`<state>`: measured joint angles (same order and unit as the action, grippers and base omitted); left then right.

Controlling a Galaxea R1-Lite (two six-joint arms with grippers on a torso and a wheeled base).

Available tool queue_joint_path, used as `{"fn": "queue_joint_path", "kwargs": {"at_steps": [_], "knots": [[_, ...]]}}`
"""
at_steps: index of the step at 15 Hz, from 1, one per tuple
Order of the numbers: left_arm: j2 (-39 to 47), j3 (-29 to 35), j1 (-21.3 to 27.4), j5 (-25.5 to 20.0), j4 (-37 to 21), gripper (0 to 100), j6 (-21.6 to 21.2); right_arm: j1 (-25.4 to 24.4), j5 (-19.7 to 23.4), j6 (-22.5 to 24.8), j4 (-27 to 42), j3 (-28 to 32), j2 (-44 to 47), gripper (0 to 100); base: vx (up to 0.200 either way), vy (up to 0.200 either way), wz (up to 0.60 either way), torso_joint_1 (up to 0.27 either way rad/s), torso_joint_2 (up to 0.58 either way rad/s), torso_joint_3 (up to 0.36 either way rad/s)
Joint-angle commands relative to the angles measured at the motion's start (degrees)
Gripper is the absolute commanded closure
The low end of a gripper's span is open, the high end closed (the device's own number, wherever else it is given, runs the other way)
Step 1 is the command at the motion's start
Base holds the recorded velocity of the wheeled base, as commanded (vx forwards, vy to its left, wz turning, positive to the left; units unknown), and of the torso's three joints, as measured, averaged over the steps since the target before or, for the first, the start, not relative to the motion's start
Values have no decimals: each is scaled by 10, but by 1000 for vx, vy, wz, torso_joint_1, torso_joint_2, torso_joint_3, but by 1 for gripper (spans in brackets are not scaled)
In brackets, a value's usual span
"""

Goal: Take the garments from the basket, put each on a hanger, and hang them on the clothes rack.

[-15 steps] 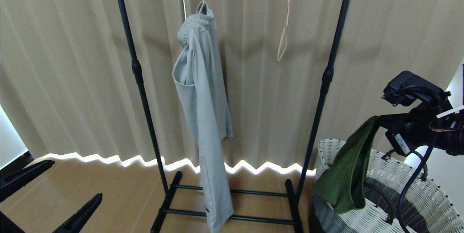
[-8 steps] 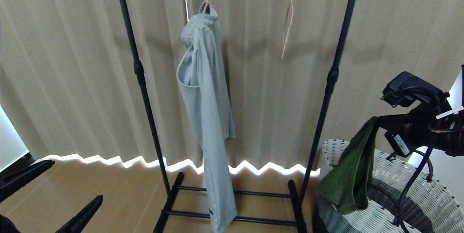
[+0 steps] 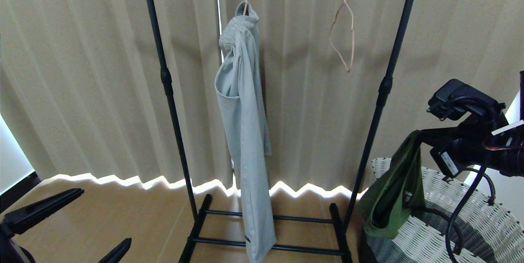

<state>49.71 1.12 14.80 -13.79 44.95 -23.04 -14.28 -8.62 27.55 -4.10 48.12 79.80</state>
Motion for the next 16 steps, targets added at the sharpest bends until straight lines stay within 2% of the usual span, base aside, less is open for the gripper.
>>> {"fn": "queue_joint_path", "kwargs": {"at_steps": [1,4,6,8,9,10,13,14,15,16], "knots": [[57,31,28,1,1,0,-3,-11,1,-3,-1,2,0,100,0,0,0,0,0,0],[132,100,28,1,1,0,-57,-51,1,-52,-1,15,1,100,0,0,0,0,0,0],[173,133,50,4,1,0,-65,-70,11,-67,-1,22,3,100,0,0,0,0,0,0],[205,160,67,28,1,0,-61,-73,51,-82,-1,22,-3,100,0,0,0,0,0,0],[225,178,69,33,1,0,-56,-73,56,-84,-1,22,-6,100,0,0,0,0,0,0],[251,199,82,33,1,0,-38,-73,57,-85,-1,29,-7,100,0,0,0,0,0,0],[321,238,175,46,1,0,49,-84,83,-94,-1,56,-4,100,0,0,0,0,0,0],[372,271,228,84,3,0,80,-95,96,-113,-1,68,-5,100,0,0,0,0,0,0],[394,292,248,100,3,0,92,-102,98,-120,-1,73,-7,100,0,0,0,0,0,0],[440,339,291,135,4,0,134,-129,100,-132,-1,80,-8,100,0,0,0,0,0,0]]}}
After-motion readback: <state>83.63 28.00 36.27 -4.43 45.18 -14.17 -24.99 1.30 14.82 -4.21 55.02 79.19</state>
